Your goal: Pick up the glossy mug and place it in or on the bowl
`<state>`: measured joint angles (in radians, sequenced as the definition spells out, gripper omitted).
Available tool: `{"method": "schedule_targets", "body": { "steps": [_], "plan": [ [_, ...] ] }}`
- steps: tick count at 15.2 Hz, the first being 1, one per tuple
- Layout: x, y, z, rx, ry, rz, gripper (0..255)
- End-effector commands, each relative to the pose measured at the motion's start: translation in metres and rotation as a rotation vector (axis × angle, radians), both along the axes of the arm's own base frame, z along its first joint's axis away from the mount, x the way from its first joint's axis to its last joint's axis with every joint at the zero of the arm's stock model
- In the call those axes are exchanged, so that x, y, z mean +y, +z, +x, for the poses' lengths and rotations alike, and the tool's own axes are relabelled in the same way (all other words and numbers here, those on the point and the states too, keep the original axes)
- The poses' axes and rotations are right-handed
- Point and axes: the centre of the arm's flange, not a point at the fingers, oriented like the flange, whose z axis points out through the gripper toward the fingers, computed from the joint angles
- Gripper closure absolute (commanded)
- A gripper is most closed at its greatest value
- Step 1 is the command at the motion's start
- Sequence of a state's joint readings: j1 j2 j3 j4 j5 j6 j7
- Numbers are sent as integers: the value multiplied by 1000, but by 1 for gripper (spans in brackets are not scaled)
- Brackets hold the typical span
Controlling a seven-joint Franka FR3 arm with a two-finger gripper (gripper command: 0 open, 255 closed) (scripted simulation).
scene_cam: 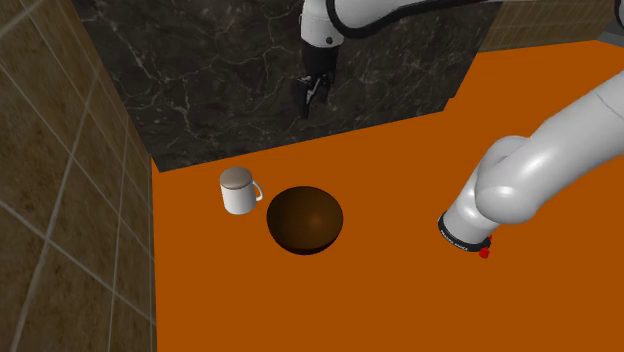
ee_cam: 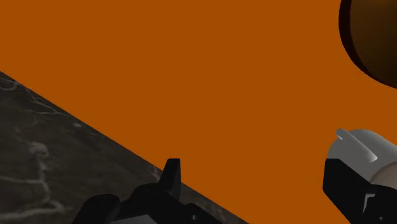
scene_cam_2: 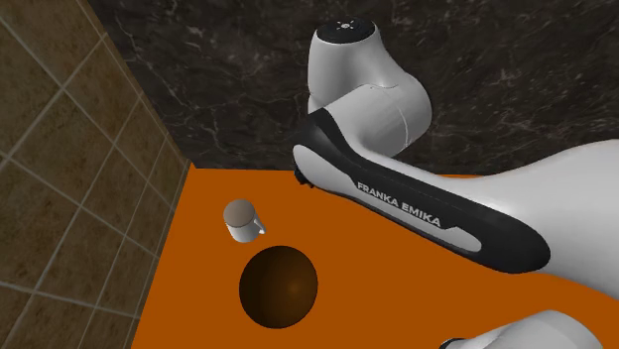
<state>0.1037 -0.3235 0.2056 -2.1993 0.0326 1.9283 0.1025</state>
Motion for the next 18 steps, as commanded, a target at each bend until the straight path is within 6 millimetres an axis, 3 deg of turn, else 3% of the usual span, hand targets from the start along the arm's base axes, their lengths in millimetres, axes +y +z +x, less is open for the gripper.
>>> {"method": "schedule_targets", "body": {
  "steps": [1, 18],
  "plan": [
    [23, -10, 11, 7, 19, 5, 0],
    [209, -102, 91, 66, 175, 35, 0]
  ]
}}
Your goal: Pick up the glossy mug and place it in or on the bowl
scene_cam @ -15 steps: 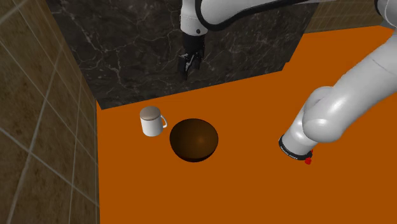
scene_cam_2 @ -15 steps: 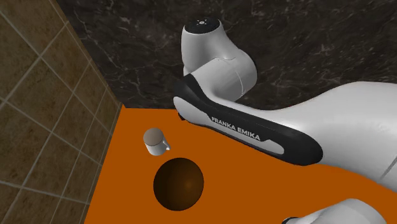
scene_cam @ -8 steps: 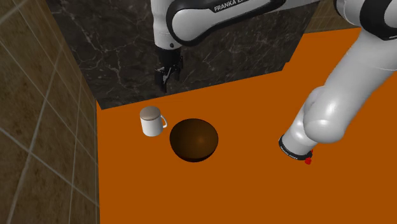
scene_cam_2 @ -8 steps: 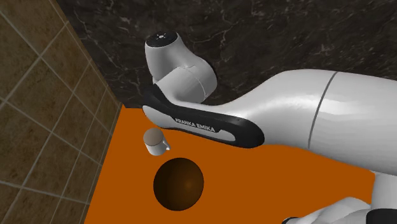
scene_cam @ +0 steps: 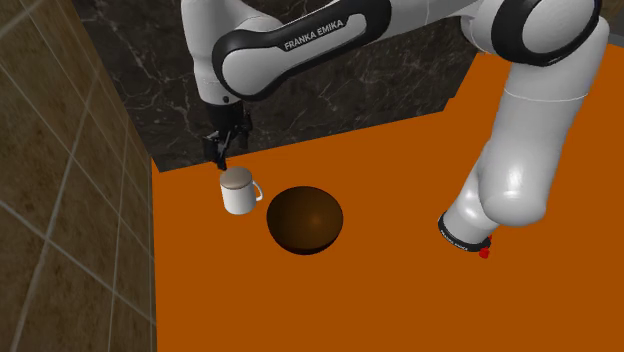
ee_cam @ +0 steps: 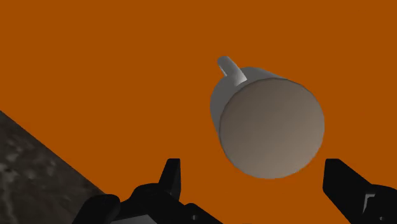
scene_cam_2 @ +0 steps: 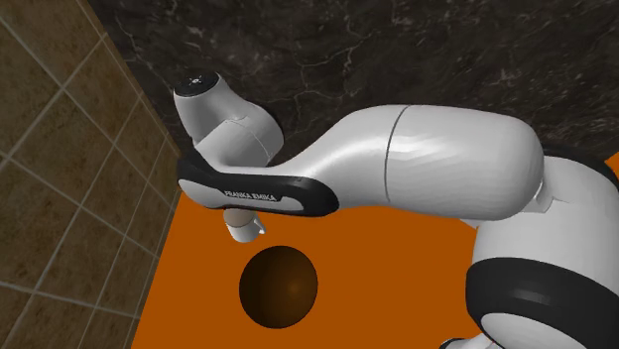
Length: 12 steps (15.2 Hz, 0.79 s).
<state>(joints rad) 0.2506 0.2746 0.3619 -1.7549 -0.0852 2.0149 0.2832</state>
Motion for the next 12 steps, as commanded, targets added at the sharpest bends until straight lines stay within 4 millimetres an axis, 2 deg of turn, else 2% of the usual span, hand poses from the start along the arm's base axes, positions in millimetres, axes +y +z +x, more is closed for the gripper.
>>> {"method": "schedule_targets", "body": {
  "steps": [1, 8, 12],
  "plan": [
    [25, -11, 5, 7, 17, 4, 0],
    [25, -48, 4, 7, 17, 4, 0],
    [25, -51, 4, 7, 17, 4, 0]
  ]
}}
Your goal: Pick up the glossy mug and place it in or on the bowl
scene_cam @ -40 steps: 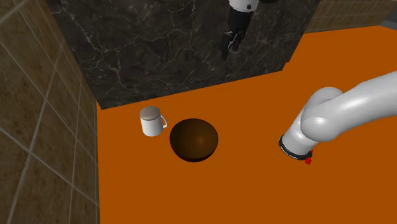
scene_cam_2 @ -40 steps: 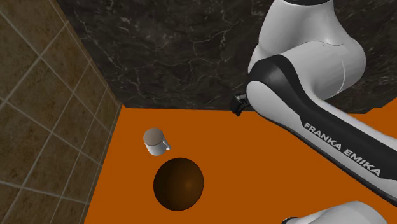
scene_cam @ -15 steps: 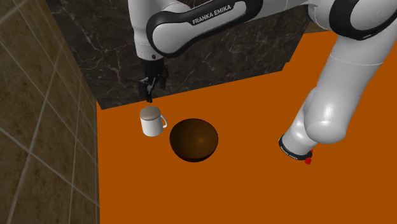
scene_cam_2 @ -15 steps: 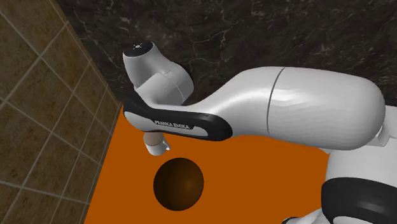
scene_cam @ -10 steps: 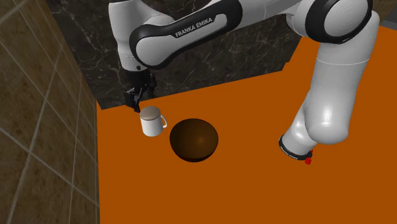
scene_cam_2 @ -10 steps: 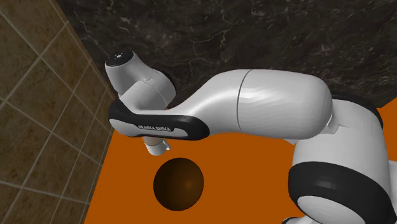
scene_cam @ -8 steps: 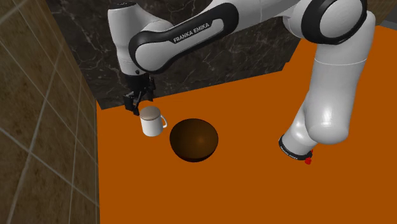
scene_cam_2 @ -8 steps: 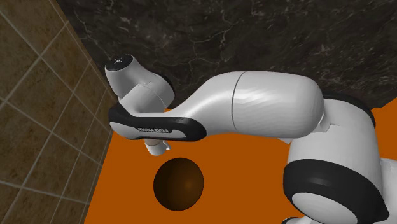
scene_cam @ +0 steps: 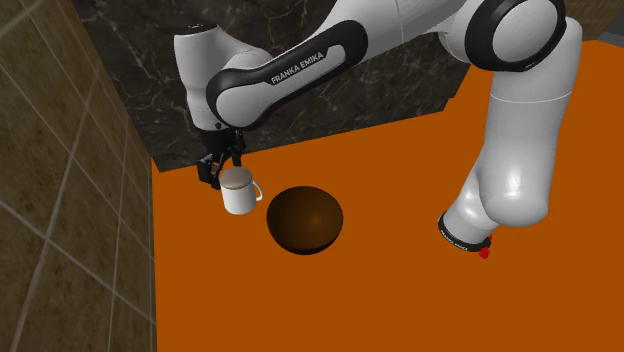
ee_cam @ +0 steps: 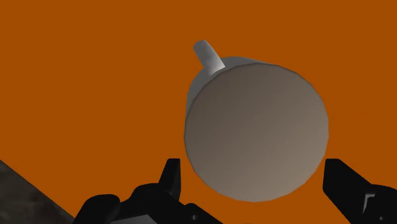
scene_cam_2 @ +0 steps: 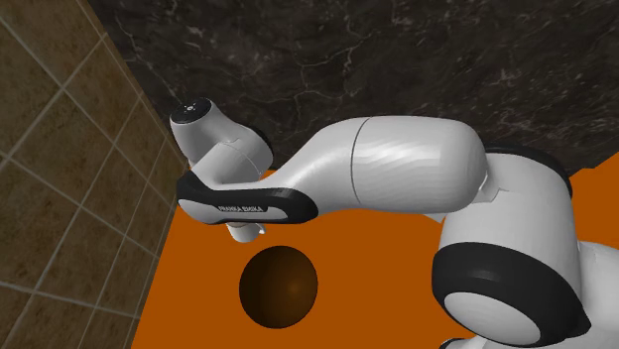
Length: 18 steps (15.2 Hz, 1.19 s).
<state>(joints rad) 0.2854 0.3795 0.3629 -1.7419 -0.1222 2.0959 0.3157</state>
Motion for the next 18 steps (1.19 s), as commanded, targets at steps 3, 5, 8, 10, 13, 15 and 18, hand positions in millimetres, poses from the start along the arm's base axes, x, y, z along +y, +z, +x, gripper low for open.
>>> {"method": "schedule_targets", "body": {
  "steps": [3, 5, 8, 10, 13, 15, 18],
  "plan": [
    [0, 0, 0, 0, 0, 0, 0],
    [0, 0, 0, 0, 0, 0, 0],
    [0, 0, 0, 0, 0, 0, 255],
    [0, 0, 0, 0, 0, 0, 255],
    [0, 0, 0, 0, 0, 0, 255],
    [0, 0, 0, 0, 0, 0, 255],
    [0, 15, 0, 0, 0, 0, 255]
  ]
}}
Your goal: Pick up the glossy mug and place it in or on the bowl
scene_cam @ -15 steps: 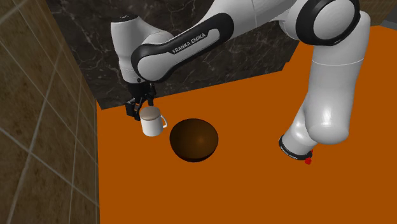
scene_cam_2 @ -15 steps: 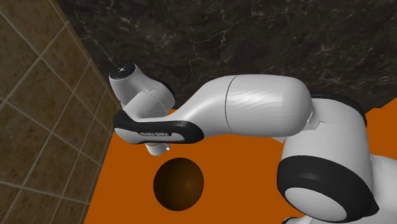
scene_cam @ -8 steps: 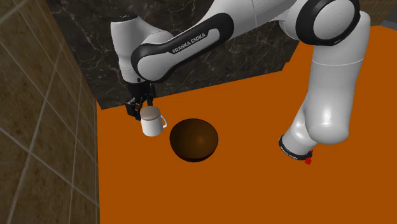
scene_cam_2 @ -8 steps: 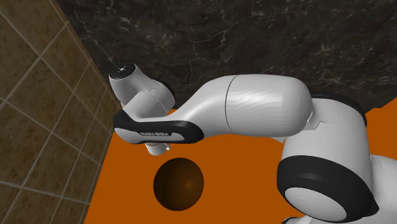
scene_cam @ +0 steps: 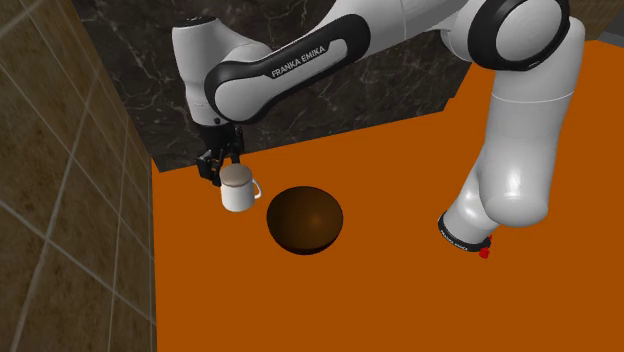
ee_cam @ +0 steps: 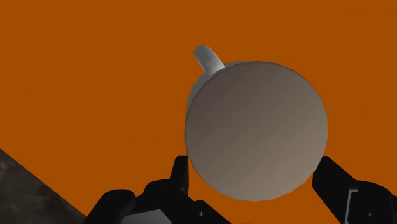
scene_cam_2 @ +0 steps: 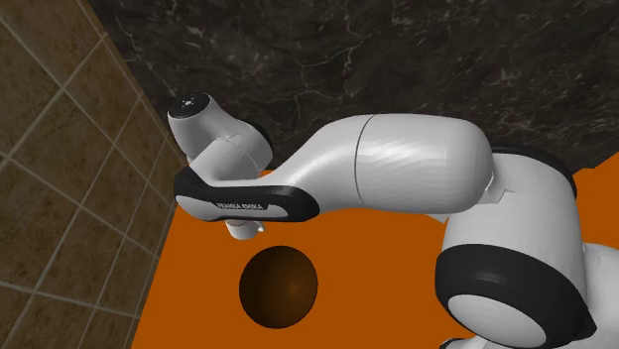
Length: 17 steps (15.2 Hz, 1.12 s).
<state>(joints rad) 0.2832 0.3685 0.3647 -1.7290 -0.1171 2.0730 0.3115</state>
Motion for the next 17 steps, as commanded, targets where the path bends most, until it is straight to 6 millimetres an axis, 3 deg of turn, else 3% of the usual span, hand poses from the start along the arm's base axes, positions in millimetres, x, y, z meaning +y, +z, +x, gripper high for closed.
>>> {"method": "schedule_targets", "body": {
  "steps": [1, 17],
  "plan": [
    [1, 10, -1, 0, 0, 0, 255],
    [1, 94, -1, 0, 0, 0, 255]
  ]
}}
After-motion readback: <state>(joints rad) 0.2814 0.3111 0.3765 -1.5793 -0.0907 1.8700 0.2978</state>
